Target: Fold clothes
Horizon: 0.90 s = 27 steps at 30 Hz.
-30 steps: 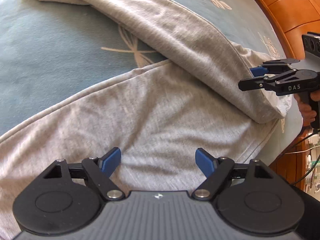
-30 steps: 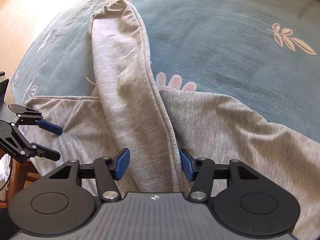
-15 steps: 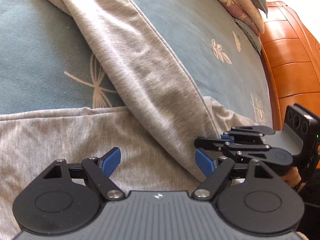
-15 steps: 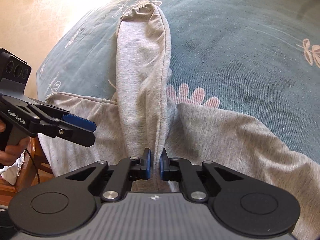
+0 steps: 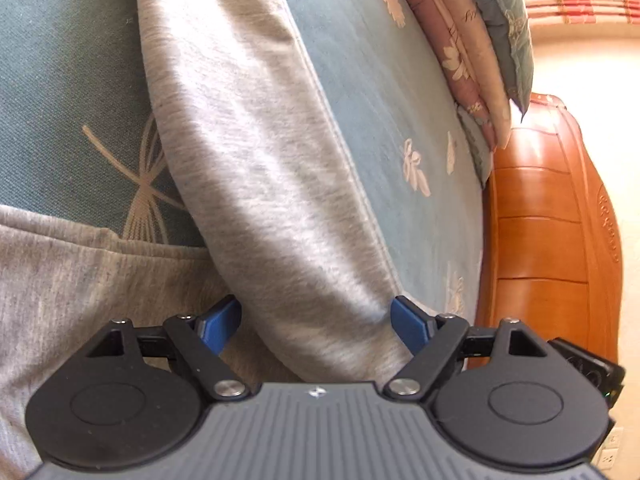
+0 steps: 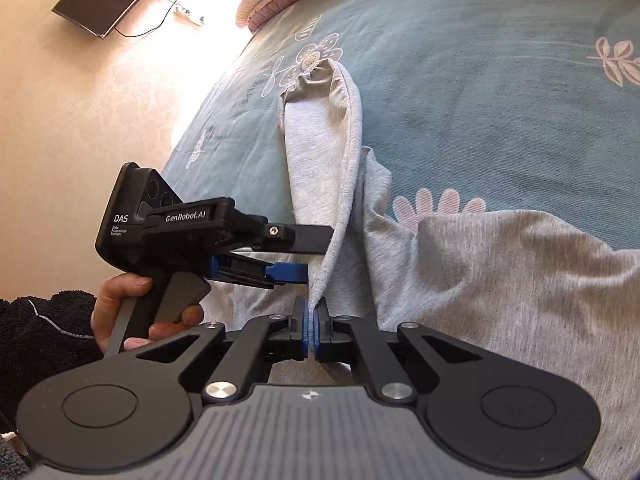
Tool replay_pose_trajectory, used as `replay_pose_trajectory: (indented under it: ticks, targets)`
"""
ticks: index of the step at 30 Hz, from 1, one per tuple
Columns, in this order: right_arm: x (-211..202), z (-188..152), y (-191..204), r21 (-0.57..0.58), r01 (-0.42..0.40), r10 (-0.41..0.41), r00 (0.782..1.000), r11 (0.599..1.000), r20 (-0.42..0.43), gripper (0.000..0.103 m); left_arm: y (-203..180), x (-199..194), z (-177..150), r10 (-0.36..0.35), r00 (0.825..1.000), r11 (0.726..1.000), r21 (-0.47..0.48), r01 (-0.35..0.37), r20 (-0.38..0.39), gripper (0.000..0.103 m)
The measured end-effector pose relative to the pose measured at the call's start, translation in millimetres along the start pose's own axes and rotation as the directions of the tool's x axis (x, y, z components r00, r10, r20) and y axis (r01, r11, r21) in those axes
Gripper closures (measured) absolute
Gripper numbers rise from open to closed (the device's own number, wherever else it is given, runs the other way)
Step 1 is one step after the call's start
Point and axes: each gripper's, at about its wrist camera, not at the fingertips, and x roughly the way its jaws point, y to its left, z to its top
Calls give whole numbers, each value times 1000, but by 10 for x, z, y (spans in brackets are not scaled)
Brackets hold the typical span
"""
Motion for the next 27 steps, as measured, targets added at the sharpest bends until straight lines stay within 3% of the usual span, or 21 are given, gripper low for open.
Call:
replay_pose_trajectory:
  ticks: [2,6,13,21,24,26,27]
  targets:
    - [18,-28,47,-15,-17,16,1000,1000,-23,99,-2,-30,35,-38,999,999,-28,38,16,20]
    - [143,-129,186,-76,-40,32,994,996,-101,99,-59,-54,91,58,998,998,-30,-58,-27,19]
    - [457,-344,315,-137,-94,59,968,986,-244,99,102,-110,34,140,989,989,-36,-142,-57,17]
    - [290,-320,330,-131,-121,91,973,984,-210,98,174,-40,194,96,995,995,-44,-95,21,19]
    - [271,-334,356,-140,-124,92,973,982,-212,97,175,-34,240,69,997,997,-45,-68,26,34]
    - [294,-348,373,-151,-116,81,973,982,-216,96,164,-25,251,99,995,995,-33,-99,19,64]
    - [306,-367,377,-152,-111,76,973,982,-217,96,151,-29,252,120,993,993,-21,-120,17,71]
